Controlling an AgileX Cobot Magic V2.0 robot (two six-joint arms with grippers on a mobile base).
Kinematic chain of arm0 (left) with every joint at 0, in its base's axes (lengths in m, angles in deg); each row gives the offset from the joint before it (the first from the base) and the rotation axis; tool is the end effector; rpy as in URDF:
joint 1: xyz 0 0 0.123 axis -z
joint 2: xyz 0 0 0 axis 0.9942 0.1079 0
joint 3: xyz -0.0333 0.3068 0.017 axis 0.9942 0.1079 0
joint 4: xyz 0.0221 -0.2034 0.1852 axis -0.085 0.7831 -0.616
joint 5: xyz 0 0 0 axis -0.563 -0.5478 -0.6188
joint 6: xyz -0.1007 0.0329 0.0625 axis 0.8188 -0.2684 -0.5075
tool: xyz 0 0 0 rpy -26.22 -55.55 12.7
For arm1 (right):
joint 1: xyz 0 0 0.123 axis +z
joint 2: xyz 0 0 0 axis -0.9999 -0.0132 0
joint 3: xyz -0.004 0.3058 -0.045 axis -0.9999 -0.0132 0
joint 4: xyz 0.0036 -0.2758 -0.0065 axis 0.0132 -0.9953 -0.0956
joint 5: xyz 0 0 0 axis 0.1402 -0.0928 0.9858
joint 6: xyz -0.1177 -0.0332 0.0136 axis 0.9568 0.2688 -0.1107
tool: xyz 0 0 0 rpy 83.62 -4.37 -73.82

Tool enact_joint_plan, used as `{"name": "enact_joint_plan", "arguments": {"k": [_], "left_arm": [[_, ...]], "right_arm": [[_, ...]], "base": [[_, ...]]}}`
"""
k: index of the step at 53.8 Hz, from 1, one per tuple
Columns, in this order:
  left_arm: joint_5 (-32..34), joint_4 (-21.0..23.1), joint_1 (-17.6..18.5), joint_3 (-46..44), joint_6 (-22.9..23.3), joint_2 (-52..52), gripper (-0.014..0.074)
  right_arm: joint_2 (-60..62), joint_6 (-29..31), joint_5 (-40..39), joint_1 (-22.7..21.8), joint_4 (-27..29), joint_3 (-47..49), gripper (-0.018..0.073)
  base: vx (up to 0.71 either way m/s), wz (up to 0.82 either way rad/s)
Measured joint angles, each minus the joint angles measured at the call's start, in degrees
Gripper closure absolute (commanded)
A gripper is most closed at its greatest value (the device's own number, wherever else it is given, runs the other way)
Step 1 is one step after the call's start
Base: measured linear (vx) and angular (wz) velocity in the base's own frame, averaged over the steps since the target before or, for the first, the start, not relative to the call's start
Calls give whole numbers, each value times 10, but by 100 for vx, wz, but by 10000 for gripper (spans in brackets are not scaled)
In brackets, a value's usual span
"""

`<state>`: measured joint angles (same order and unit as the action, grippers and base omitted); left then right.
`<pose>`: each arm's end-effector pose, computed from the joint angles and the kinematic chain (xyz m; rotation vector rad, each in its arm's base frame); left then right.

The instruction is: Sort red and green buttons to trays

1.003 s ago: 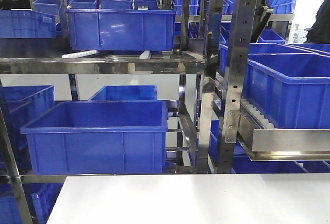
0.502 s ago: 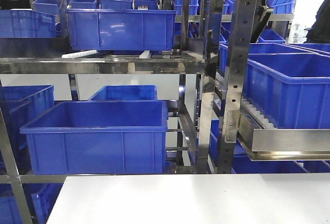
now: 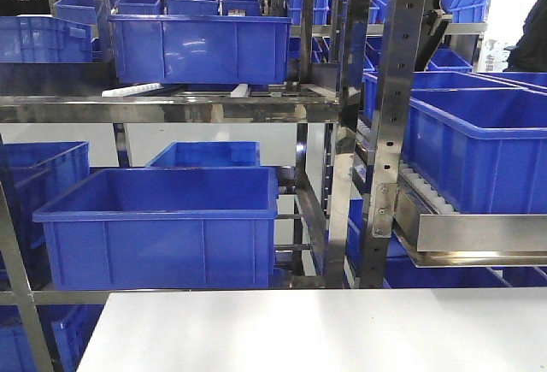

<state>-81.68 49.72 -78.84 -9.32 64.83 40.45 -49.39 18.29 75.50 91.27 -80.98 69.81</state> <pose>0.1661 -0.0149 0.4171 0.0610 1.3371 -0.0765 0.1462 0.0052 0.4483 -0.0862 1.3013 -0.0525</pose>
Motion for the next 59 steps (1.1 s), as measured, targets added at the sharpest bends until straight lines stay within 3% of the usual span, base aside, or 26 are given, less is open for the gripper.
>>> {"name": "enact_joint_plan", "arguments": {"k": [10, 17, 23, 33, 36, 43, 50, 59], "left_arm": [[-9, -17, 0, -39, 0, 108, 577], [-2, -34, 0, -39, 0, 138, 513], [2, -38, 0, -39, 0, 140, 402], [5, -40, 0, -42, 0, 140, 141], [5, -40, 0, -42, 0, 140, 80], [3, -40, 0, -42, 0, 140, 1], [-5, -40, 0, -42, 0, 140, 6], [-12, -40, 0, -42, 0, 140, 11]], "right_arm": [[-103, -9, 4, 0, 0, 21, 553], [-123, -13, 15, 0, 0, 21, 464], [-123, -13, 23, 0, 0, 21, 304], [-123, -14, 35, 0, 0, 21, -92], [-123, -15, 30, 0, 1, 21, -167], [-123, -15, 7, 0, 3, 21, -162], [-126, -22, -40, 0, 8, 20, -120], [-163, -24, -187, 0, -29, -66, -18]], "base": [[0, 0], [0, 0], [0, 0], [0, 0], [0, 0], [0, 0], [0, 0], [0, 0]]}}
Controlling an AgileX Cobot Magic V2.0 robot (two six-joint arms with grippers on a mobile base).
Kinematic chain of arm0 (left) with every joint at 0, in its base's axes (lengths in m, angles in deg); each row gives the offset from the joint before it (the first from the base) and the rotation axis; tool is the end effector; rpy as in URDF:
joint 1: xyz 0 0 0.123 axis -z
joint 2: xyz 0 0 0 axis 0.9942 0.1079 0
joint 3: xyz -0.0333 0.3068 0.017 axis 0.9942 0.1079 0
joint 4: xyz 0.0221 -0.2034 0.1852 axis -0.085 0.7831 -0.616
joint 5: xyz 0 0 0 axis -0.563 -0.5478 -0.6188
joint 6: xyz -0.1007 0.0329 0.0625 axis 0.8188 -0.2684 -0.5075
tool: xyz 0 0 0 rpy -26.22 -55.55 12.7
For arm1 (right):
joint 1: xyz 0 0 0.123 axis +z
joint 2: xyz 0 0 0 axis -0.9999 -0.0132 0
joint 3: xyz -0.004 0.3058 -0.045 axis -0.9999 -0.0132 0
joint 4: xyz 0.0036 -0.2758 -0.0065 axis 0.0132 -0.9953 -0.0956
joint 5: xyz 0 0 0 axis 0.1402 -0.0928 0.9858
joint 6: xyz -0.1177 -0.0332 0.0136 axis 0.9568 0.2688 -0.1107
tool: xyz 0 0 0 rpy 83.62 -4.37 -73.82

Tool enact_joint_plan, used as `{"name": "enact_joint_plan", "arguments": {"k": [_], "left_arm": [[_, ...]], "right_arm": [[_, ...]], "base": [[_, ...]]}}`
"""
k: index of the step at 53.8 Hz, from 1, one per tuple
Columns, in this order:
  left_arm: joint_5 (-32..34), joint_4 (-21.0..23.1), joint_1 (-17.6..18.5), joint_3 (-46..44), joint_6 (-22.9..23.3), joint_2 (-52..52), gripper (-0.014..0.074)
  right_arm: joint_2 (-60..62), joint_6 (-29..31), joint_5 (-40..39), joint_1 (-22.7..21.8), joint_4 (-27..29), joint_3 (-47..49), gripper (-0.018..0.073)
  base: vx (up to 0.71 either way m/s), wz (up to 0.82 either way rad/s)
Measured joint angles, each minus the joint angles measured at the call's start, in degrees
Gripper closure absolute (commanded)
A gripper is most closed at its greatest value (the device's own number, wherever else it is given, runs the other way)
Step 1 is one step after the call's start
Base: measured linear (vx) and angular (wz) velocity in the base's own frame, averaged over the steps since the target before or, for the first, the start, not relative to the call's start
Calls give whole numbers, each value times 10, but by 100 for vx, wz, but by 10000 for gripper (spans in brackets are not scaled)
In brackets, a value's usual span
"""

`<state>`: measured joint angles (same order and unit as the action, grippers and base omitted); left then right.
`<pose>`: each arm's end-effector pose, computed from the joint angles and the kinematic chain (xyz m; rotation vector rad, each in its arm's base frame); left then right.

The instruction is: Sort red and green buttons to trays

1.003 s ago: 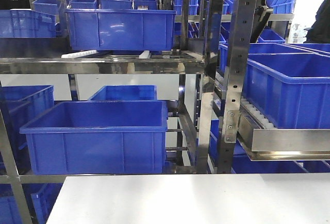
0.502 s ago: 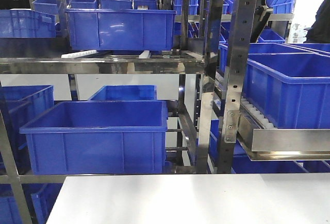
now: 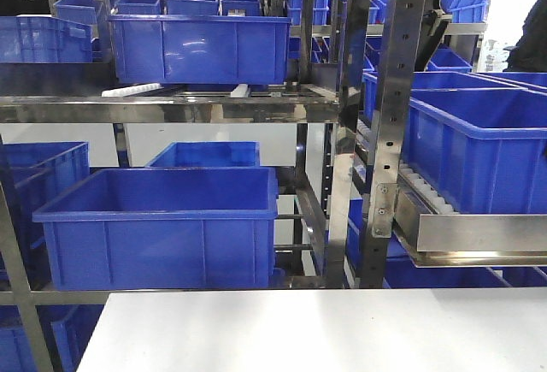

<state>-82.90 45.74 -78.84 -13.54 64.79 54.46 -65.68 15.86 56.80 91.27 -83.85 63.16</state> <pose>0.2323 -0.0213 0.3947 0.1269 1.5255 -0.0211 0.2289 0.0094 0.3880 -0.1039 1.3743 -0.0491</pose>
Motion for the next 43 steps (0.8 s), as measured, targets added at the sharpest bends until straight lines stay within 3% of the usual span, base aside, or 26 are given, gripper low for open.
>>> {"name": "enact_joint_plan", "arguments": {"k": [12, 19, 25, 31, 43], "left_arm": [[-4, 0, 0, 0, 0, 0, 11], [-4, 0, 0, 0, 0, 0, 11], [-5, 0, 0, 0, 0, 0, 11], [-7, 0, 0, 0, 0, 0, 11], [-7, 0, 0, 0, 0, 0, 11]], "right_arm": [[-91, -68, -165, 0, -29, -257, 87], [-181, -63, -287, 0, 9, -364, 88], [-276, -62, -371, 0, 67, -380, 88], [-359, -49, -435, 0, 75, -379, 88], [-502, -42, -457, 0, 74, -358, 88]], "base": [[0, 0], [0, 0], [0, 0], [0, 0], [0, 0]]}}
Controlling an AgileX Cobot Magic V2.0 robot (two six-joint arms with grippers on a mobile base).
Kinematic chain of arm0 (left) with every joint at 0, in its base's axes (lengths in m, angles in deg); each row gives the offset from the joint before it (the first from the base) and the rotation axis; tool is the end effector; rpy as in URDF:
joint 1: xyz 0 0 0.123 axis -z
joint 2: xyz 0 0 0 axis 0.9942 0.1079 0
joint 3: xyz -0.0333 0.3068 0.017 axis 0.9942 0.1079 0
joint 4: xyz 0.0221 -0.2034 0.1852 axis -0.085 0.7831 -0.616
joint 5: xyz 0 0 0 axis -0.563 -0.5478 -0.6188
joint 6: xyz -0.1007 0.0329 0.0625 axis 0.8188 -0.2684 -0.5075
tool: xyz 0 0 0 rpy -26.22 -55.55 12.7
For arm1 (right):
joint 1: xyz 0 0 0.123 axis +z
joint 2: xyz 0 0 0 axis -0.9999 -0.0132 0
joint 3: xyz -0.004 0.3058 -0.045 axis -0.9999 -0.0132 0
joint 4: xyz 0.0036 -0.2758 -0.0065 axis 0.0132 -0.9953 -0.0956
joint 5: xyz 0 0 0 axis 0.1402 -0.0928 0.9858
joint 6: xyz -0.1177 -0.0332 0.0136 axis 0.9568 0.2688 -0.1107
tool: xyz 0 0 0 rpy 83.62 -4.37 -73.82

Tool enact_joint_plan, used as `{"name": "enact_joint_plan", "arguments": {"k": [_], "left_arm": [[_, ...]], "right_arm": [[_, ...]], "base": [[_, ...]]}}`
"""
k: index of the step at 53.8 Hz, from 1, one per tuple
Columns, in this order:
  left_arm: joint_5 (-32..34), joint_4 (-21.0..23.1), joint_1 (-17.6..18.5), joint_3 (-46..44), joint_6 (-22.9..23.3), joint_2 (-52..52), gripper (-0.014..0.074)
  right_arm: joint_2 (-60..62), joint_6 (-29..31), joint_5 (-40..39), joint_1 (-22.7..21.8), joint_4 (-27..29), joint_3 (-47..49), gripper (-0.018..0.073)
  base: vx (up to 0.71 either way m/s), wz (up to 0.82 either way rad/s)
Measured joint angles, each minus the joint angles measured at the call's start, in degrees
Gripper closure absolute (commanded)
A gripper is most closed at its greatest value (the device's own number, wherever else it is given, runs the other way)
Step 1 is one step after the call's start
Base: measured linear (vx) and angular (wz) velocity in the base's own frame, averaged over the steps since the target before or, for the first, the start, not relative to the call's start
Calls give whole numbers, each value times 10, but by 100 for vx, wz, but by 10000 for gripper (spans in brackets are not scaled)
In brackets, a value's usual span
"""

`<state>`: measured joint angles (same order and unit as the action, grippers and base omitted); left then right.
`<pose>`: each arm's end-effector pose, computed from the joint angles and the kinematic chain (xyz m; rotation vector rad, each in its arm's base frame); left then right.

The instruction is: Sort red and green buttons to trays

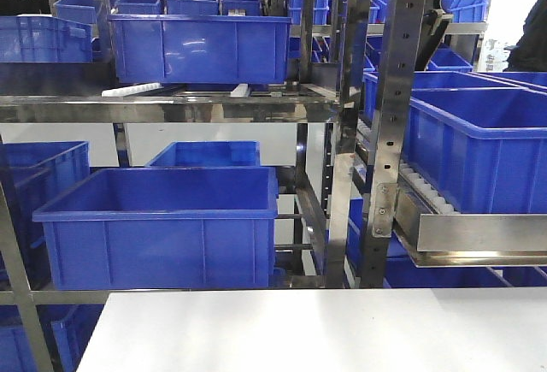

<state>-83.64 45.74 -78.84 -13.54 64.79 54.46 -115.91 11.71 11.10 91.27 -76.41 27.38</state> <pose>0.2324 -0.0212 0.3931 0.1269 1.5384 -0.0199 0.2007 -0.0038 0.0816 0.0605 2.0805 -0.0449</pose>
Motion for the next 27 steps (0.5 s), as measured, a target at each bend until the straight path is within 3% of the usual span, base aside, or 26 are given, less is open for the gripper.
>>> {"name": "enact_joint_plan", "arguments": {"k": [27], "left_arm": [[0, 0, 0, 0, 0, 0, 11]], "right_arm": [[-123, 0, -6, 0, 0, 140, 104]], "base": [[0, 0]]}}
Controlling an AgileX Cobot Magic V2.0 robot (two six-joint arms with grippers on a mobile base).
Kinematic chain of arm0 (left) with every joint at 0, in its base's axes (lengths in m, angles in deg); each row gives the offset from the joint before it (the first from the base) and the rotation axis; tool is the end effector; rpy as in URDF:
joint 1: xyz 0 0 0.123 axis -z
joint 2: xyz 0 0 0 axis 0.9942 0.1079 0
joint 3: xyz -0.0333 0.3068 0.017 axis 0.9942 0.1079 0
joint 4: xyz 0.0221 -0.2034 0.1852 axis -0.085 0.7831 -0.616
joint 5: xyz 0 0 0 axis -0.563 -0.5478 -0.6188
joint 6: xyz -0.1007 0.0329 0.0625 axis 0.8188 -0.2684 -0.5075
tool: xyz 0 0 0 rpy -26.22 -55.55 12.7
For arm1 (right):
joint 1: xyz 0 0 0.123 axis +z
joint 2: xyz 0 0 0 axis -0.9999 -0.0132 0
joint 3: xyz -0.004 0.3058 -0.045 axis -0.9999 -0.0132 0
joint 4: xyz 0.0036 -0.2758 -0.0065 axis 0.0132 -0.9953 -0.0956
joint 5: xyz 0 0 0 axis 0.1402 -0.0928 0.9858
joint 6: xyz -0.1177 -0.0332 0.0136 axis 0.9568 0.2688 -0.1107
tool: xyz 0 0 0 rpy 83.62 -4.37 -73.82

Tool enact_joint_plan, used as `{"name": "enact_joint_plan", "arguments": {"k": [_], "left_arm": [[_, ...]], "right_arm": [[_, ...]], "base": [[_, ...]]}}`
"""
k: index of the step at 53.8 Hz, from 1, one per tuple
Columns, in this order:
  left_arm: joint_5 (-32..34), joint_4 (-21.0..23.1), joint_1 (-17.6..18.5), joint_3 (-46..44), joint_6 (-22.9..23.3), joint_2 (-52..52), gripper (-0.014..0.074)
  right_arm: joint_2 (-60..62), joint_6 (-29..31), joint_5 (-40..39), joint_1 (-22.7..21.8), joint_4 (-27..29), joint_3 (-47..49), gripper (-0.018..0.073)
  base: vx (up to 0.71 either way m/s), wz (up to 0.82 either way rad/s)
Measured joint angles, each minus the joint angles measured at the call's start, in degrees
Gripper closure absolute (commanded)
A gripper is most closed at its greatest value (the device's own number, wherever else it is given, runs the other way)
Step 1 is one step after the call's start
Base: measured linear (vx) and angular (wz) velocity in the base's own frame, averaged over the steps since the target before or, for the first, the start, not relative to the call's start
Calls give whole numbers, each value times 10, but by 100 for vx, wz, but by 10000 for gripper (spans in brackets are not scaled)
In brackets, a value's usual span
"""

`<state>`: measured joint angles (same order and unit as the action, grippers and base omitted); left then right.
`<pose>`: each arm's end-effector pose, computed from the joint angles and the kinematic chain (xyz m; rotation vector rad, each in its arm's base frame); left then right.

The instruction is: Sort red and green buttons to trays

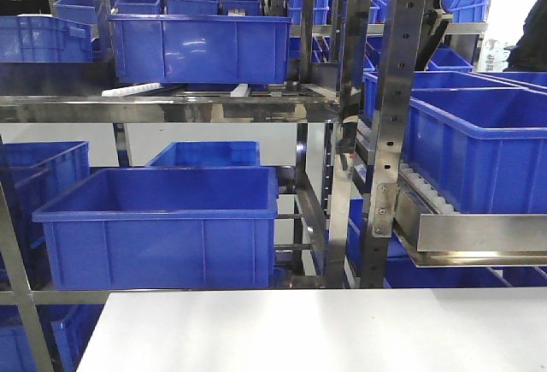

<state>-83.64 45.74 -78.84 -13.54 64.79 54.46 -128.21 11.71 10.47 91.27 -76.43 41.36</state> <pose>0.2324 -0.0212 0.3931 0.1269 1.5384 -0.0199 0.2718 -0.0013 0.0595 0.0608 2.0403 -0.0428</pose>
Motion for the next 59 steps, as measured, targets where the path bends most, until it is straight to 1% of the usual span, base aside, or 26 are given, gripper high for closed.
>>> {"name": "enact_joint_plan", "arguments": {"k": [4, 6, 10, 15, 23, 31, 39, 43, 48, 51, 55, 59], "left_arm": [[0, 0, 0, 0, 0, 0, 11], [0, 0, 0, 0, 0, 0, 11], [0, 0, 0, 0, 0, 0, 11], [0, 0, 0, 0, 0, 0, 11], [0, 0, 0, 0, 0, 0, 11], [-7, 0, 0, 0, 2, 0, 11], [-65, 2, 0, 1, 2, 0, 11], [-92, 16, 0, 14, 2, 0, 11], [-102, 48, 1, 59, 2, -1, 11], [-100, 67, 5, 103, 2, -1, 11], [-80, 87, 20, 170, 2, -1, 11], [-35, 98, 42, 247, 2, 0, 11]], "right_arm": [[-17, 0, 0, 0, 1, 15, 162], [-23, 0, 0, 0, 1, 21, 217], [-28, 0, -4, 0, 2, 28, 367], [-30, 0, -5, 0, 6, 30, 577], [-29, -11, -7, 0, -1, 25, 574], [-1, -15, 2, 0, -52, 8, 572], [53, -15, 2, 0, -103, -11, 572], [77, -15, 2, 0, -115, -21, 572], [97, -15, 1, 0, -119, -35, 572], [101, -15, 1, 0, -119, -43, 572], [102, -15, 1, 0, -119, -55, 572], [102, -15, 3, 0, -119, -67, 572]], "base": [[0, 0], [0, 0], [0, 0], [0, 0], [0, 0], [0, 0], [0, 0], [0, 0], [0, 0], [0, 0], [0, 0], [0, 0]]}}
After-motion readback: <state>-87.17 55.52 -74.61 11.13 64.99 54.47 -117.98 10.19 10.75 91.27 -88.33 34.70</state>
